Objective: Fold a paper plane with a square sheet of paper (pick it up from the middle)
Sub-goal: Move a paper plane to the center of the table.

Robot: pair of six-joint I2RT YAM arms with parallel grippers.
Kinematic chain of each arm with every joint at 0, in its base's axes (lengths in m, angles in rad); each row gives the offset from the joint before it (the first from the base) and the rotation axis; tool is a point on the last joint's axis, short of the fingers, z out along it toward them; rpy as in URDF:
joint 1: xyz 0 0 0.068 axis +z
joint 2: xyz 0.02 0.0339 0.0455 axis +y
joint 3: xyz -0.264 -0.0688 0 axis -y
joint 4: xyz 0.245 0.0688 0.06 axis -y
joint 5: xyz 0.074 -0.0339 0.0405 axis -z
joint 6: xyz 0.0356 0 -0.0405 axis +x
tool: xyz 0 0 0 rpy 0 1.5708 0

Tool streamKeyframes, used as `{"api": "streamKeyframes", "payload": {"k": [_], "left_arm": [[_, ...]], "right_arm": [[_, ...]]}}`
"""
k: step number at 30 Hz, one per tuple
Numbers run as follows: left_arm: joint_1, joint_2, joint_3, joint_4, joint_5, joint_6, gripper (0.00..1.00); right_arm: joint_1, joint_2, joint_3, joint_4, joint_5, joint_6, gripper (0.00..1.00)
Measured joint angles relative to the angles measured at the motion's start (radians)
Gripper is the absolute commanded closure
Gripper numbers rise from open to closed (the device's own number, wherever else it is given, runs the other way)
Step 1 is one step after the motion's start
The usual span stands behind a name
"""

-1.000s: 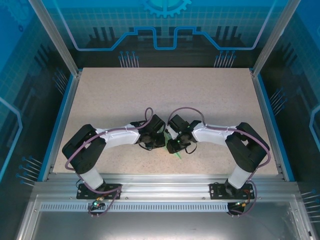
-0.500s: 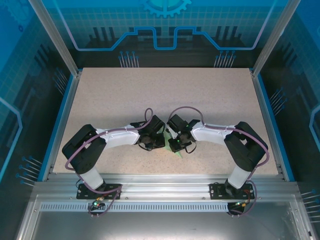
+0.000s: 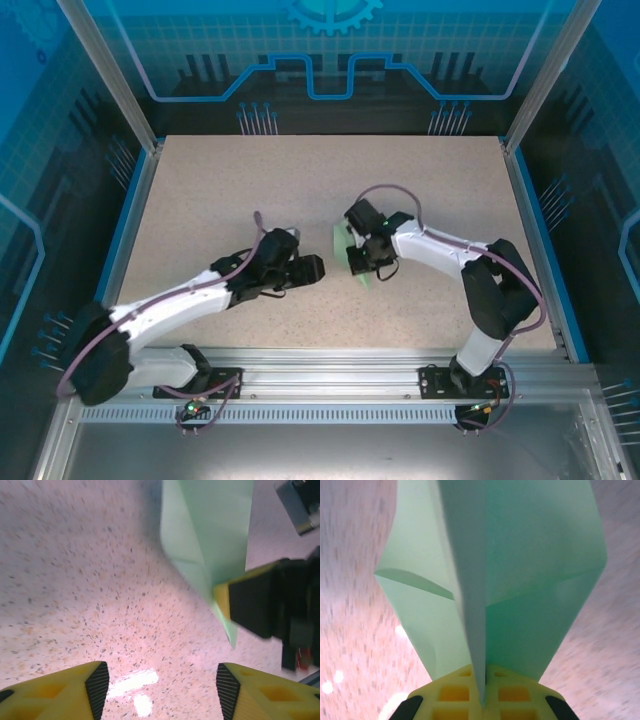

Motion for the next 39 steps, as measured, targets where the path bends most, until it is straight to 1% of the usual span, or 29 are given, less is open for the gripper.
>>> {"api": "streamKeyframes", "payload": {"k": [2, 5, 10, 13, 15, 17, 19, 24, 26, 29, 32, 34, 37, 39], "left_arm": [[0.021, -0.075, -0.05, -0.002, -0.025, -0.001, 0.34], [0.051, -0.152, -0.125, -0.024, -0.05, -0.014, 0.31], [0.07, -0.253, -0.2, -0.076, -0.064, -0.023, 0.28], [0.074, -0.308, -0.215, -0.092, -0.071, -0.023, 0.27], [0.079, -0.336, -0.221, -0.099, -0.072, -0.023, 0.26], [0.082, -0.355, -0.23, -0.102, -0.075, -0.023, 0.25], [0.084, -0.359, -0.235, -0.106, -0.075, -0.024, 0.25], [0.084, -0.358, -0.239, -0.107, -0.074, -0.024, 0.25], [0.084, -0.355, -0.239, -0.106, -0.074, -0.026, 0.25], [0.084, -0.348, -0.239, -0.106, -0.074, -0.037, 0.25], [0.084, -0.338, -0.239, -0.105, -0.071, -0.046, 0.25], [0.084, -0.332, -0.239, -0.105, -0.07, -0.046, 0.25], [0.084, -0.324, -0.239, -0.106, -0.07, -0.046, 0.25], [0.084, -0.321, -0.239, -0.106, -0.07, -0.045, 0.25]], "right_arm": [[-0.045, 0.066, 0.099, -0.014, 0.009, 0.006, 0.94], [-0.075, 0.194, 0.241, -0.041, 0.025, 0.018, 0.94], [-0.08, 0.407, 0.452, -0.12, 0.047, 0.026, 0.91], [-0.08, 0.475, 0.521, -0.161, 0.061, 0.04, 0.88], [-0.079, 0.491, 0.541, -0.182, 0.07, 0.052, 0.88], [-0.076, 0.501, 0.561, -0.204, 0.075, 0.062, 0.83], [-0.071, 0.518, 0.577, -0.218, 0.086, 0.073, 0.82], [-0.053, 0.539, 0.612, -0.247, 0.121, 0.093, 0.93], [-0.048, 0.543, 0.619, -0.255, 0.129, 0.099, 0.95], [-0.048, 0.548, 0.626, -0.262, 0.13, 0.106, 0.94], [-0.048, 0.548, 0.629, -0.264, 0.13, 0.113, 0.92], [-0.048, 0.549, 0.631, -0.266, 0.129, 0.116, 0.88], [-0.047, 0.546, 0.631, -0.266, 0.127, 0.124, 0.78], [-0.047, 0.542, 0.631, -0.269, 0.124, 0.125, 0.75]]}}
